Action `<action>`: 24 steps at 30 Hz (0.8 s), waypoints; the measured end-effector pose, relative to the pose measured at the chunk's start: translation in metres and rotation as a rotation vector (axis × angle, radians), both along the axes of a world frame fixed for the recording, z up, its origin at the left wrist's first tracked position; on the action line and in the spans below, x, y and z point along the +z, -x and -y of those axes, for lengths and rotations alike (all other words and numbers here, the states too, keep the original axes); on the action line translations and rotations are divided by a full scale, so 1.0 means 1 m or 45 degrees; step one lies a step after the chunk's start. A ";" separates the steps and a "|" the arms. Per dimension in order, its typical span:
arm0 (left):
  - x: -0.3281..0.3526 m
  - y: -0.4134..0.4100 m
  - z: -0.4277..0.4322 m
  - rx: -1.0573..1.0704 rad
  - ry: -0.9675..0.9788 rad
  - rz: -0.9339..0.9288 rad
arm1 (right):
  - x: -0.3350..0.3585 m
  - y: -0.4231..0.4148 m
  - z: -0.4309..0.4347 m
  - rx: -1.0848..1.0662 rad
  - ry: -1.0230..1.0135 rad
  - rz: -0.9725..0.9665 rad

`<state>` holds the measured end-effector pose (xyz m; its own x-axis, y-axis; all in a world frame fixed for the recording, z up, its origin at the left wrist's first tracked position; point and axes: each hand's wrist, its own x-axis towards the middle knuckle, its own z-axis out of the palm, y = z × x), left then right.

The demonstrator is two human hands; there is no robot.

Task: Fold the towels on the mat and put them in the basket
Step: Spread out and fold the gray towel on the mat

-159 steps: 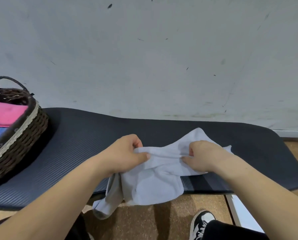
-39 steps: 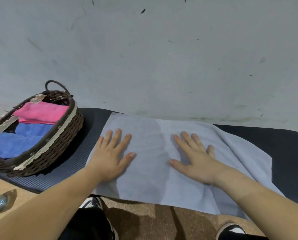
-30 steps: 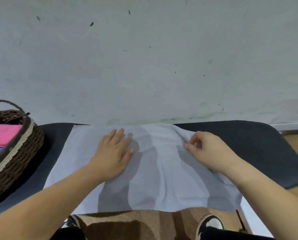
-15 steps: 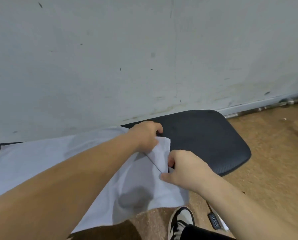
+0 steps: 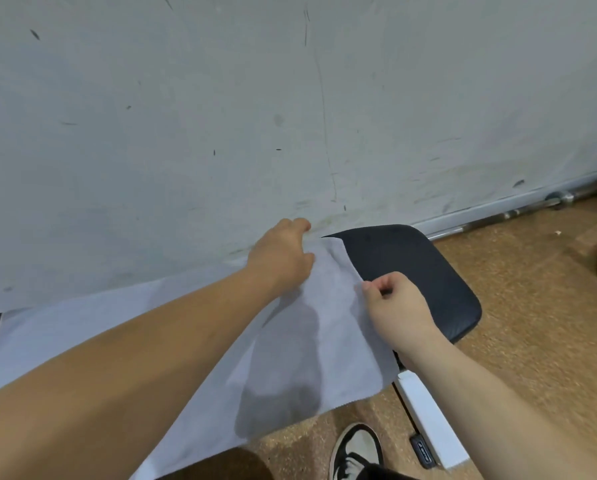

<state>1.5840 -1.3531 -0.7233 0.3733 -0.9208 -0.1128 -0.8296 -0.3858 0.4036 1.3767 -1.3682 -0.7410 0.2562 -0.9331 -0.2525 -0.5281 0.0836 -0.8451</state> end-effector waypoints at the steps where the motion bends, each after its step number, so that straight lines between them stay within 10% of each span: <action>1: -0.009 0.005 -0.007 -0.067 -0.108 0.050 | -0.001 0.000 0.002 0.037 0.012 -0.059; 10: -0.048 0.015 -0.022 -0.291 -0.463 0.243 | 0.019 0.026 0.000 0.438 -0.168 -0.570; 17: -0.017 0.039 0.018 -0.139 -0.092 0.345 | 0.018 0.025 0.002 0.431 -0.055 -0.489; 24: -0.010 0.062 0.056 0.055 -0.247 0.095 | 0.013 0.027 -0.001 0.481 -0.108 -0.342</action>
